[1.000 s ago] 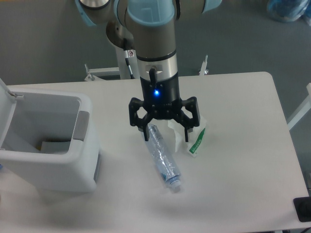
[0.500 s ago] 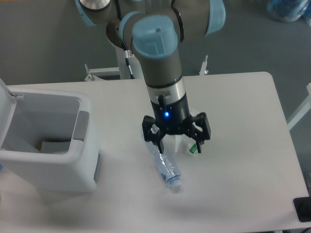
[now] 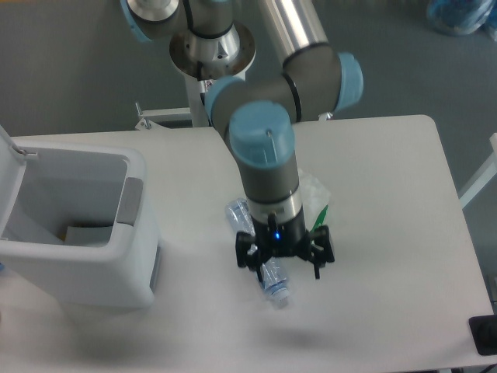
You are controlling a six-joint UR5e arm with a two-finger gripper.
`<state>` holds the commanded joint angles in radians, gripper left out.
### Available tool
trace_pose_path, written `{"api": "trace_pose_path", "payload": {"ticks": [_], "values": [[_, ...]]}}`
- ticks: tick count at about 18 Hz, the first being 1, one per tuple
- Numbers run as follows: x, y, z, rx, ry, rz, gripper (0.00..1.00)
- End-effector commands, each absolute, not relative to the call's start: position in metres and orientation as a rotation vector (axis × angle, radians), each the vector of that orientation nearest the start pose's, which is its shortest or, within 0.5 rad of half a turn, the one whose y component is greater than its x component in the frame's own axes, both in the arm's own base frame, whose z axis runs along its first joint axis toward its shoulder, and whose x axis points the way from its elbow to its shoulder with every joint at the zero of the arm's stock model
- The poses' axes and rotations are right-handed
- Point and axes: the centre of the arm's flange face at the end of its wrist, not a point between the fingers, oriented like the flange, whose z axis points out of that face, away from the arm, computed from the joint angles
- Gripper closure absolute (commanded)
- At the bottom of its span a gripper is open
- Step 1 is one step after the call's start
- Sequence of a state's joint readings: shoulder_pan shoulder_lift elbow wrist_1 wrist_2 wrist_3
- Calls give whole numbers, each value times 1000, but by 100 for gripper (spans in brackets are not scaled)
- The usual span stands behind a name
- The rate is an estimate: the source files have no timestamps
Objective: Place the trash in the trash can
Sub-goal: 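Align the gripper along the bottle and close on its cap end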
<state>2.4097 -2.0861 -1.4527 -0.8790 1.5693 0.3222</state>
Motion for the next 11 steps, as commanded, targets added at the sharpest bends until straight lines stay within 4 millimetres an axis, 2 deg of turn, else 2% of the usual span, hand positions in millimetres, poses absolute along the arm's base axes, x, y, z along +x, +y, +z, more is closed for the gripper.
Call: {"api": "trace_pose_path", "payload": {"ticks": [3,5,8,11], "values": [[-438,567,292,-2760,-824,128,0],[-443,566,278,-2764,-872,116,0],[-444,565,271,-2760,-918,107,0],[-447,567,254,-2779,-926,101,0]]}}
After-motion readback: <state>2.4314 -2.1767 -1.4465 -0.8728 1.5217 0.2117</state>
